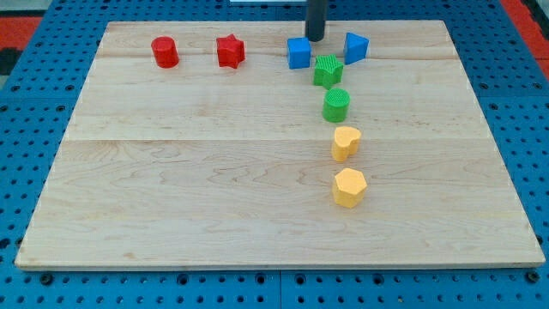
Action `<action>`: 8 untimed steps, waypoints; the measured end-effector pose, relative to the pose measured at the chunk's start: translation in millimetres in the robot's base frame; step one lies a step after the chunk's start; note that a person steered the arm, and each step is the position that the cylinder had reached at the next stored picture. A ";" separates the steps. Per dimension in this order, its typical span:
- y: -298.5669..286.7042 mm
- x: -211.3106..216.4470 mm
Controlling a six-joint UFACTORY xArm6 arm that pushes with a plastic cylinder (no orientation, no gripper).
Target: Move the green star into the blue cube
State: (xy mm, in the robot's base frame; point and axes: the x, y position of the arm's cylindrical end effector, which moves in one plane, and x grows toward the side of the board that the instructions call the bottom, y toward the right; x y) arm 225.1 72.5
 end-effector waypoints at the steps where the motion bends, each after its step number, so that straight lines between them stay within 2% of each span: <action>1: 41.1 -3.2; 2: 50.3 28.2; 3: 50.3 36.6; 6: -3.9 20.3; 7: 29.8 16.4; 8: 133.2 -9.2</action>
State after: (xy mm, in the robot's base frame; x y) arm 215.9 205.7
